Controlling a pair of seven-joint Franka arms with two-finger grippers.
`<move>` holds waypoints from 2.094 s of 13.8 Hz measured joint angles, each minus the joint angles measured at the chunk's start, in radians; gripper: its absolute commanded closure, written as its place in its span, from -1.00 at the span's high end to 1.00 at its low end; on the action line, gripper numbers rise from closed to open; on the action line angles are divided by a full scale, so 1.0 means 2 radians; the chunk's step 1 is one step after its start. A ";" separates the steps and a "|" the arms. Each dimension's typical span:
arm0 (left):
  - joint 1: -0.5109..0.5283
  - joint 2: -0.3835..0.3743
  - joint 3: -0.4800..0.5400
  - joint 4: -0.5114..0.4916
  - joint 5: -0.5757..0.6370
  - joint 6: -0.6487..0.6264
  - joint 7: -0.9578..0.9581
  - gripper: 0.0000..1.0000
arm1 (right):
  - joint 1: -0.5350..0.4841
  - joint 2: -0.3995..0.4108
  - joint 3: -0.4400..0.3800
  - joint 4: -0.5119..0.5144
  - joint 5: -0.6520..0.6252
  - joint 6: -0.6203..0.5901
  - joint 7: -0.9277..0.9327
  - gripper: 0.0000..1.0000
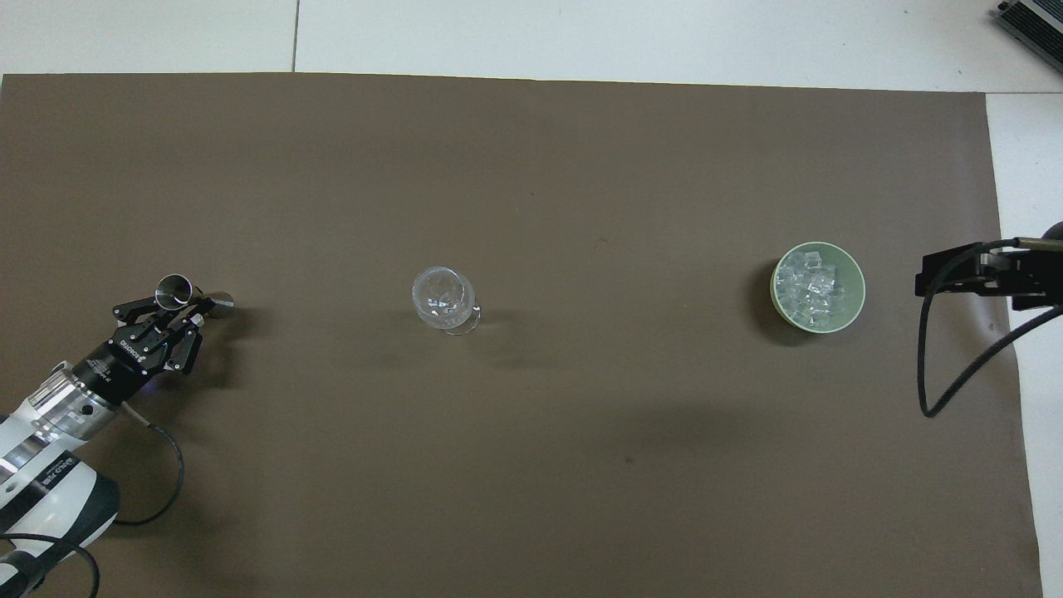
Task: Pour wine and add ice with both arms
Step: 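Close the left gripper on the silver jigger, then lift the jigger with the left gripper and carry it to the glass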
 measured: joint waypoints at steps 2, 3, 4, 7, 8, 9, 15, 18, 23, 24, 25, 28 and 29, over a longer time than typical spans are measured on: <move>0.000 0.000 0.000 0.000 0.000 -0.002 0.000 -1.00 | 0.000 0.000 0.000 0.000 0.000 0.000 0.000 1.00; 0.000 0.000 0.000 0.000 0.000 -0.004 0.000 -1.00 | 0.000 0.000 0.000 0.000 0.000 0.000 0.000 1.00; 0.000 0.000 0.000 0.001 0.000 -0.007 0.000 -1.00 | 0.000 0.000 0.000 0.000 0.000 0.000 0.000 1.00; -0.002 0.000 -0.003 0.003 -0.009 -0.013 0.004 -1.00 | 0.000 0.000 0.000 0.000 0.000 0.000 0.000 1.00; -0.008 -0.001 -0.005 0.004 -0.020 -0.013 0.007 -1.00 | 0.000 0.000 0.000 0.000 0.000 0.000 0.000 1.00; -0.021 -0.004 -0.005 0.005 -0.032 -0.012 0.009 -1.00 | 0.000 0.000 0.000 0.000 0.000 0.000 0.000 1.00; -0.151 -0.075 -0.008 0.014 -0.107 0.114 0.013 -1.00 | 0.000 0.000 0.000 0.000 0.000 0.000 0.000 1.00; -0.217 -0.111 -0.009 0.025 -0.140 0.200 0.012 -1.00 | 0.000 0.000 0.000 0.000 0.000 0.000 0.000 1.00; -0.292 -0.130 -0.011 0.051 -0.161 0.298 0.012 -1.00 | 0.000 0.000 0.000 0.000 0.000 0.000 0.000 1.00; -0.297 -0.130 -0.015 0.054 -0.162 0.311 0.012 -1.00 | 0.000 0.000 0.000 0.000 0.000 0.000 0.000 1.00; -0.299 -0.131 -0.021 0.056 -0.162 0.322 0.012 -1.00 | 0.000 0.000 0.000 0.000 0.000 0.000 0.000 1.00; -0.304 -0.137 -0.036 0.059 -0.164 0.354 0.012 -1.00 | 0.000 0.000 0.000 0.000 0.000 0.000 0.000 1.00; -0.309 -0.139 -0.040 0.062 -0.165 0.365 0.012 -1.00 | 0.000 0.000 0.000 0.000 0.000 0.000 0.000 1.00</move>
